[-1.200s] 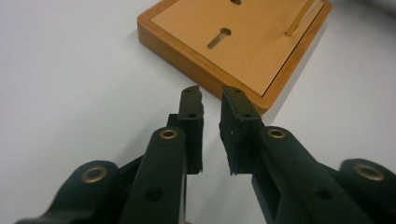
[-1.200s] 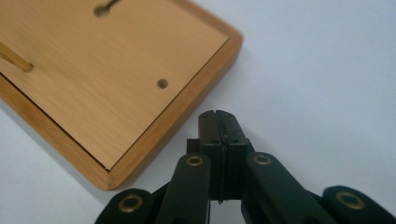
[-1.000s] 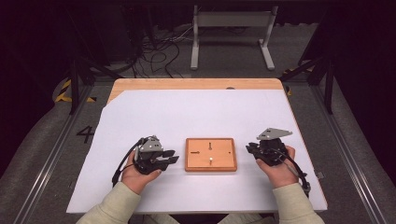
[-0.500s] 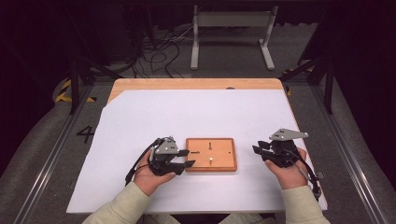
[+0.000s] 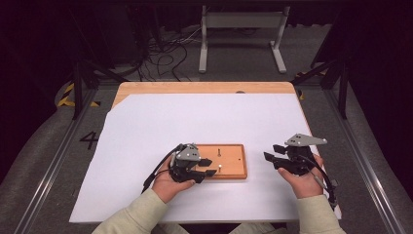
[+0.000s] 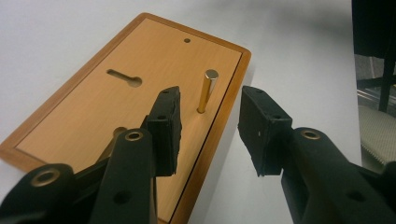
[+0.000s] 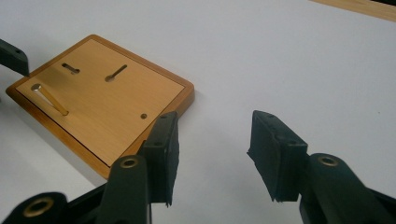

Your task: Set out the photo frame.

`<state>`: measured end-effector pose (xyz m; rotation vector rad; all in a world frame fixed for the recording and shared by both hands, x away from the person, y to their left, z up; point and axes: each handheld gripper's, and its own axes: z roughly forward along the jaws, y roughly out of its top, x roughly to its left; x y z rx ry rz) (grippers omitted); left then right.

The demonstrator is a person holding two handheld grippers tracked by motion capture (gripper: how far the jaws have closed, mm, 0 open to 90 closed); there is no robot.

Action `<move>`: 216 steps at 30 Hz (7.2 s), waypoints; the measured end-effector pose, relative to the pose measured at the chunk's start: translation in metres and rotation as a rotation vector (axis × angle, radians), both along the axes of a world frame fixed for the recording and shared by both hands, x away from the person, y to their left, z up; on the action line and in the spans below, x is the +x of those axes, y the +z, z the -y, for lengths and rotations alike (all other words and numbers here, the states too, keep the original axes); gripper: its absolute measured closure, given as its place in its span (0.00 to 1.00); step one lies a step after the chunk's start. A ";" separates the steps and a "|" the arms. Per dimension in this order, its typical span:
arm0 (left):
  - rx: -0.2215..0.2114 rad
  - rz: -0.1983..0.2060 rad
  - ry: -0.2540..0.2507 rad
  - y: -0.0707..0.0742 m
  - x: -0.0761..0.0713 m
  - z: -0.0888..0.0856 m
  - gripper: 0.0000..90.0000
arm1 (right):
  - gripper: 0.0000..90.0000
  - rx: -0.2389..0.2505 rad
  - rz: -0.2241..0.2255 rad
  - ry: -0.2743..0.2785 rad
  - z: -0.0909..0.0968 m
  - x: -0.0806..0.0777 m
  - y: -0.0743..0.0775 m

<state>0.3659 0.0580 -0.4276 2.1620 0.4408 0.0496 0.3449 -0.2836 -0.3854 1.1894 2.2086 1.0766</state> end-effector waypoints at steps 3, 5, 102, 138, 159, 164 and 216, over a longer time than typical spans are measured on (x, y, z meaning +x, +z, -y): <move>-0.001 -0.007 -0.005 -0.004 0.004 0.007 0.66 | 0.59 0.001 -0.005 0.012 -0.003 -0.002 0.000; 0.009 -0.005 -0.018 -0.005 0.006 0.011 0.65 | 0.59 -0.002 -0.010 0.018 -0.004 -0.004 0.000; 0.192 0.477 -0.169 -0.026 -0.036 0.032 0.78 | 0.26 0.086 -0.383 0.263 -0.075 0.078 -0.039; -0.034 0.235 0.183 -0.008 -0.005 -0.102 0.56 | 0.55 -0.094 -0.117 0.395 -0.063 0.017 -0.004; -0.048 0.150 0.251 -0.013 0.003 -0.110 0.49 | 0.62 -0.189 -0.113 0.485 -0.061 -0.025 -0.001; -0.045 0.142 0.248 -0.014 0.004 -0.110 0.48 | 0.59 -0.200 -0.125 0.482 -0.060 -0.028 -0.002; -0.051 0.126 0.241 -0.014 0.006 -0.110 0.47 | 0.86 -0.316 -0.238 0.514 -0.054 -0.045 -0.027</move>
